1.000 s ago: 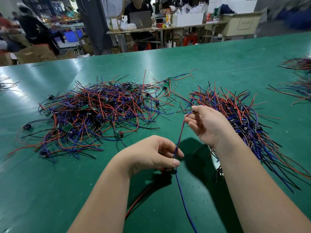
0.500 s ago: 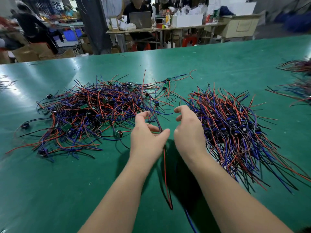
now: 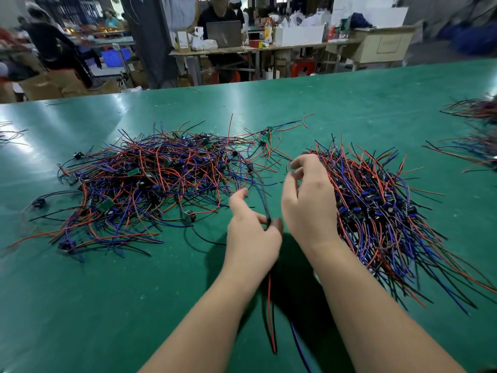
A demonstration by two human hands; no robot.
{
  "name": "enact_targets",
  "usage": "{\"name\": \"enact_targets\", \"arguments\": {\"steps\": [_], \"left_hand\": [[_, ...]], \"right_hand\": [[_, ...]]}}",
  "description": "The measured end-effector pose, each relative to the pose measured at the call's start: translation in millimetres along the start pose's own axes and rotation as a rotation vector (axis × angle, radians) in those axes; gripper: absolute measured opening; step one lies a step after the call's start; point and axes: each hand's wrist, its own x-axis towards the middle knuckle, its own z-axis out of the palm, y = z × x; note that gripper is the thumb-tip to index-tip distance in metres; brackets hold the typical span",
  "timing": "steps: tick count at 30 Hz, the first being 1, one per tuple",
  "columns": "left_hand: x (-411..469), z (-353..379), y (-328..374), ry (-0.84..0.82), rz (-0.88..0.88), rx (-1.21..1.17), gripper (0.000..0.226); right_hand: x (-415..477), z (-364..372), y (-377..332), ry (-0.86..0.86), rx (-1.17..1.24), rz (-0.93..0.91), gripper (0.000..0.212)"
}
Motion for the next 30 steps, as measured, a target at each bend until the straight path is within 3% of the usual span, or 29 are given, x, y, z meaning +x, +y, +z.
{"name": "enact_targets", "arguments": {"steps": [1,4,6,10,14,18,20,24,27,30], "left_hand": [[5.4,-4.8,-1.6,0.043,-0.029,-0.027,0.072],[17.9,-17.3,-5.5,0.115,-0.104,-0.13,0.063],[21.7,-21.6,-6.3,0.091,-0.149,-0.227,0.054],[20.7,-24.1,-3.4,0.042,-0.096,-0.369,0.038],[15.5,-25.1,9.8,-0.044,-0.066,-0.548,0.018],[19.0,-34.7,15.9,-0.076,-0.131,-0.632,0.02],[26.7,-46.0,8.4,0.08,-0.085,-0.383,0.017],[38.9,-71.6,-16.4,0.358,-0.005,0.425,0.022],[44.4,-82.8,-31.2,0.256,-0.19,0.773,0.031],[47.7,-84.8,-39.8,0.108,-0.29,0.797,0.03]], "right_hand": [[-0.7,-0.8,0.9,-0.089,0.045,0.006,0.004],[-5.8,-2.1,0.1,-0.467,0.128,0.046,0.013],[-10.0,-1.9,-3.4,-0.584,0.163,0.053,0.014],[-3.6,-10.4,-5.5,-0.55,0.167,0.06,0.014],[7.2,-25.6,-6.2,-0.556,0.309,0.221,0.016],[25.1,-54.6,2.1,-0.486,0.283,0.351,0.021],[39.1,-77.0,13.1,-0.364,0.085,0.347,0.018],[59.2,-113.2,37.1,-0.246,-0.432,0.343,0.019],[57.4,-115.0,41.3,-0.275,-0.628,0.339,0.024],[51.2,-103.6,28.5,-0.22,-0.584,0.267,0.026]]}}
